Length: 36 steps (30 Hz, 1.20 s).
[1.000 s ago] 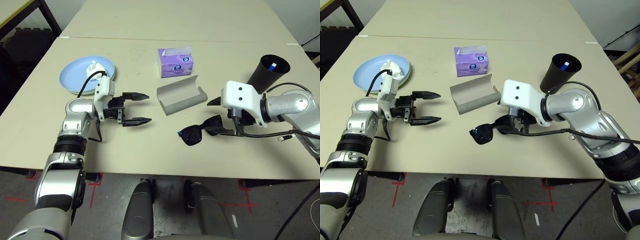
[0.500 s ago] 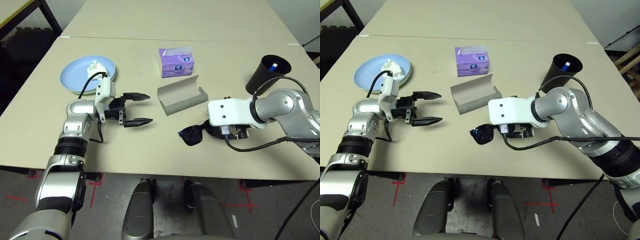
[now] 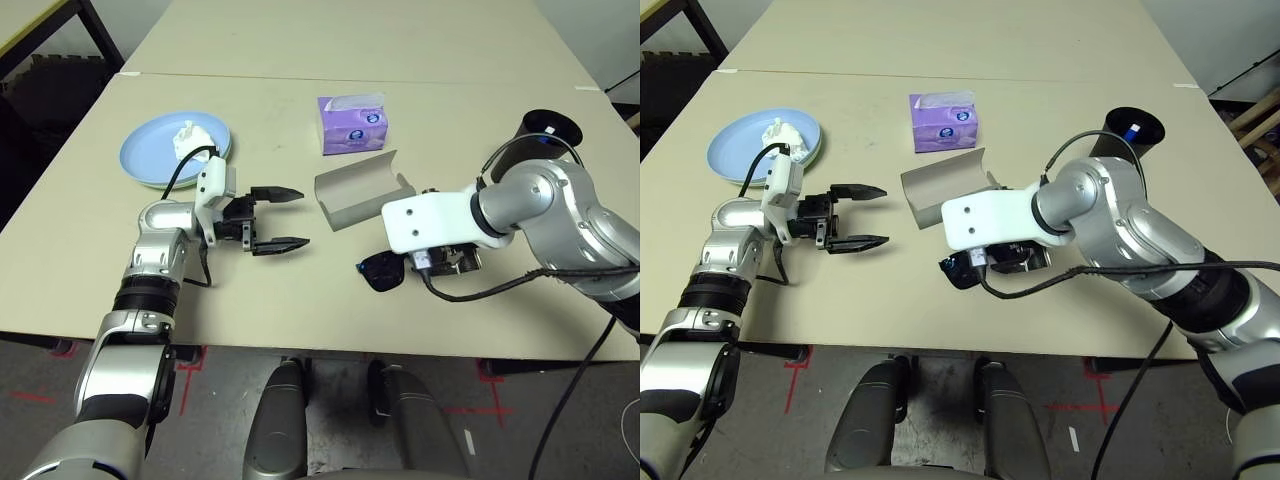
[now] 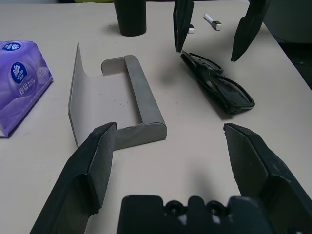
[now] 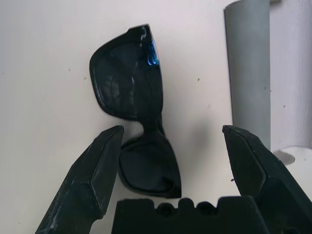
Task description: Organize and tidy the items on the table.
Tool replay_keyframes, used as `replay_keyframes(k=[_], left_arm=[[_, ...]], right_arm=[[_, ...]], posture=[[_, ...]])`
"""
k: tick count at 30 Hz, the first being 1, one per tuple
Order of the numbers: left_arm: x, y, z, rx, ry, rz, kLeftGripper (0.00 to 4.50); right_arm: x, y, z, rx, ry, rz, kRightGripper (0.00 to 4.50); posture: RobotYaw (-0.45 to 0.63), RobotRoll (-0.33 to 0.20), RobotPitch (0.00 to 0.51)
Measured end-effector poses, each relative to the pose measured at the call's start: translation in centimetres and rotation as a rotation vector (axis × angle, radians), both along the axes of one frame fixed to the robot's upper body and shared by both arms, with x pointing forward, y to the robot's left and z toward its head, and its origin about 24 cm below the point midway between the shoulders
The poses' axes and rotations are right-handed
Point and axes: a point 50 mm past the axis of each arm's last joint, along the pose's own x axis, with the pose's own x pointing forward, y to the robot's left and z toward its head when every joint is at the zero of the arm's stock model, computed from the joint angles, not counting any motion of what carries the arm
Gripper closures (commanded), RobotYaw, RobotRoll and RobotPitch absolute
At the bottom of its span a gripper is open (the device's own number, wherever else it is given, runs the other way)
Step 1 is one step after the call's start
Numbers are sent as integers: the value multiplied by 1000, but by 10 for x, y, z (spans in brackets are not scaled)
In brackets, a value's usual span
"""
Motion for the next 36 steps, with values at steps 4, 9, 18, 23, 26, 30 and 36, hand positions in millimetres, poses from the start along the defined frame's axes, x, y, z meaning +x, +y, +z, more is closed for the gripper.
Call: replay_keyframes(k=[4,9,18,23,26,30,36], left_arm=[[0,0,-1,0,1,2,25],[-1,0,-2,0,3,5,25],[-1,-1,-1,3,-2,2,25],[-2,-3,0,8,-11,-7,25],[-2,-3,-1,11,-10,-9,25],[-2,-3,-2,10,-8,-4,25],[-2,-3,-2,10,-9,-3,25]], right_arm=[[1,0,-4,-42,21,3,0],[3,-2,-5,-78,5,20,0],[4,-2,-8,-114,-16,44,0],[3,-2,-14,-118,-6,48,0],[3,-1,-16,-121,-2,51,0],[4,1,-20,-118,3,61,0],[7,3,-22,-120,-1,60,0]], posture=[[182,0,230],[185,0,230],[186,0,227],[186,0,227],[191,0,228],[191,0,227],[197,0,226]])
